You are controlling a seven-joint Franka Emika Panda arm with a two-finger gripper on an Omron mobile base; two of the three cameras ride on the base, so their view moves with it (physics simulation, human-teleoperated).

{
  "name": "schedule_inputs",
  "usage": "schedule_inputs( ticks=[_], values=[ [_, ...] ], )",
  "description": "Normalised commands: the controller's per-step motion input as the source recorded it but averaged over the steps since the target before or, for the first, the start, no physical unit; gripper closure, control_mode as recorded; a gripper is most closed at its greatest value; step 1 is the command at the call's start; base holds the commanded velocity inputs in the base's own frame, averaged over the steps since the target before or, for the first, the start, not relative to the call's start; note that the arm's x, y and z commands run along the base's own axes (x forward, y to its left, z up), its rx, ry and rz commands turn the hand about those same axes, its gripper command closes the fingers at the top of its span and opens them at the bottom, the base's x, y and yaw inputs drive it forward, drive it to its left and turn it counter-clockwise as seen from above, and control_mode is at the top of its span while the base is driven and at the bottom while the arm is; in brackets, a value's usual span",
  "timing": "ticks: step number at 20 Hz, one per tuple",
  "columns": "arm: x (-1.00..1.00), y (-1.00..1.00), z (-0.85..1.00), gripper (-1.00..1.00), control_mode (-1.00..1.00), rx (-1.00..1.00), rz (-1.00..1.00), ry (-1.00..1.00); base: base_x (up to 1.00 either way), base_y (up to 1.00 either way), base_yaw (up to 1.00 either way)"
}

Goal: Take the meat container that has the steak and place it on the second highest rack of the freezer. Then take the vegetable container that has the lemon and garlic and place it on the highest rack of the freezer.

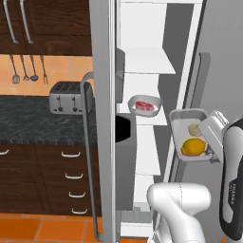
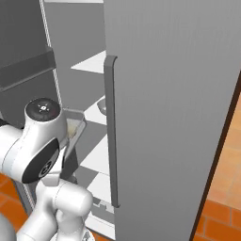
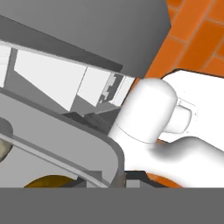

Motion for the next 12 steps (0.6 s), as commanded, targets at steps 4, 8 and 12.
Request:
schedule_inputs(
  ticks=[4, 8, 12],
  values=[
    [0.47, 0.0, 1.0, 1.0, -1.0, -0.03, 0.05, -0.13, 0.0, 0.0, 0.0],
    [0.74, 0.0, 0.71, 1.0, -1.0, -0.02, 0.0, -0.04, 0.0, 0.0, 0.0],
    [0.96, 0.15, 0.18, 1.0, -1.0, 0.0, -0.02, 0.05, 0.0, 0.0, 0.0]
  ],
)
